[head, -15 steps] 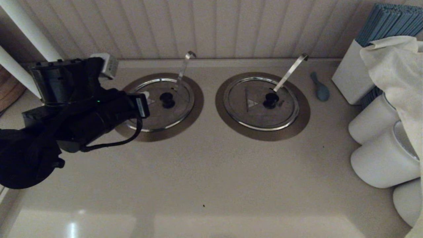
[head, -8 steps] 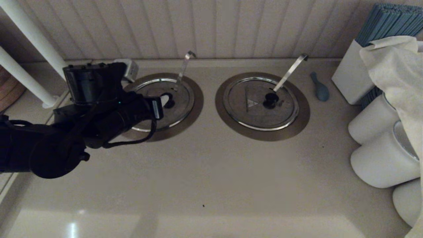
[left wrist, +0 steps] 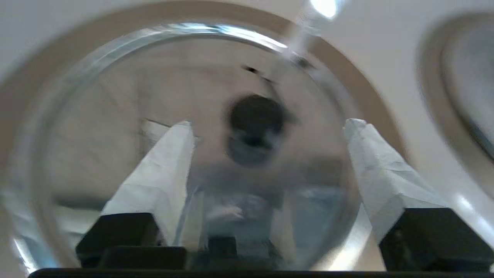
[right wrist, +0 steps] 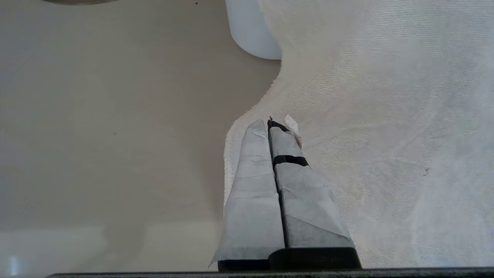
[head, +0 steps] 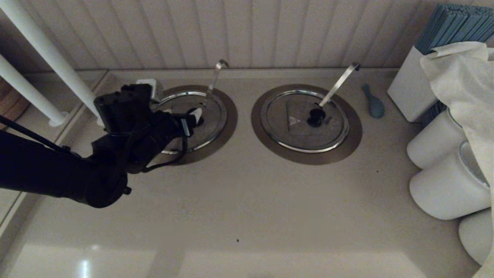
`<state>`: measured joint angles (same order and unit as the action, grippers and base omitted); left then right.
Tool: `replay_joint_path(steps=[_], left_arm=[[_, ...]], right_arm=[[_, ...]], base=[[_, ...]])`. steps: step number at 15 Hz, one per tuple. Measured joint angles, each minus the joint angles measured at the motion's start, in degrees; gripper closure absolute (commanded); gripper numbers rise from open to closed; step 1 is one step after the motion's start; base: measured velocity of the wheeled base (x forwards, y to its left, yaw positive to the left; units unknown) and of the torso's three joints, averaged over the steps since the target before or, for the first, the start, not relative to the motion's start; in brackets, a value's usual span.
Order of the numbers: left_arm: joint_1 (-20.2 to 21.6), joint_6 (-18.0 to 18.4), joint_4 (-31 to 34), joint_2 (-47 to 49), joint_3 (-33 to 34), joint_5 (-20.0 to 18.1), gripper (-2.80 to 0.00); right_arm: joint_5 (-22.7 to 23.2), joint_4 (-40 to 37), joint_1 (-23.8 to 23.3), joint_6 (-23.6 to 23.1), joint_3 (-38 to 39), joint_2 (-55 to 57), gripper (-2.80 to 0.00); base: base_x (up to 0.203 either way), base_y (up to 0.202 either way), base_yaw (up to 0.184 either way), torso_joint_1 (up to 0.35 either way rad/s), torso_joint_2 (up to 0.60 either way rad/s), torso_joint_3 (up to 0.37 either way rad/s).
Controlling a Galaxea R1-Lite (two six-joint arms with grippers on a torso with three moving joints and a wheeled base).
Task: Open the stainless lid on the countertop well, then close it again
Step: Open the lid
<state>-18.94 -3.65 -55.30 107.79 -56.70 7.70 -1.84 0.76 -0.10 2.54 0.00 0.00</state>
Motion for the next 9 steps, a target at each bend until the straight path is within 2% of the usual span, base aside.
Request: replay_joint_path(steps=[2,9], left_arm=[[0.4,-0.1,-0.3,1.7,0.1,0.7,-2.8],[-2.1,0.0,-0.4,6.0,-3.7,10.5,-2.8]], right_arm=[[0.0,0.0,0.0,0.0,0.0,0.0,0.0],[0.0,0.0,0.0,0.0,0.0,0.0,0.0]], base=[[0.0,0.0,0.0,0.0,0.0,0.0],[0.0,0.0,0.0,0.0,0.0,0.0]])
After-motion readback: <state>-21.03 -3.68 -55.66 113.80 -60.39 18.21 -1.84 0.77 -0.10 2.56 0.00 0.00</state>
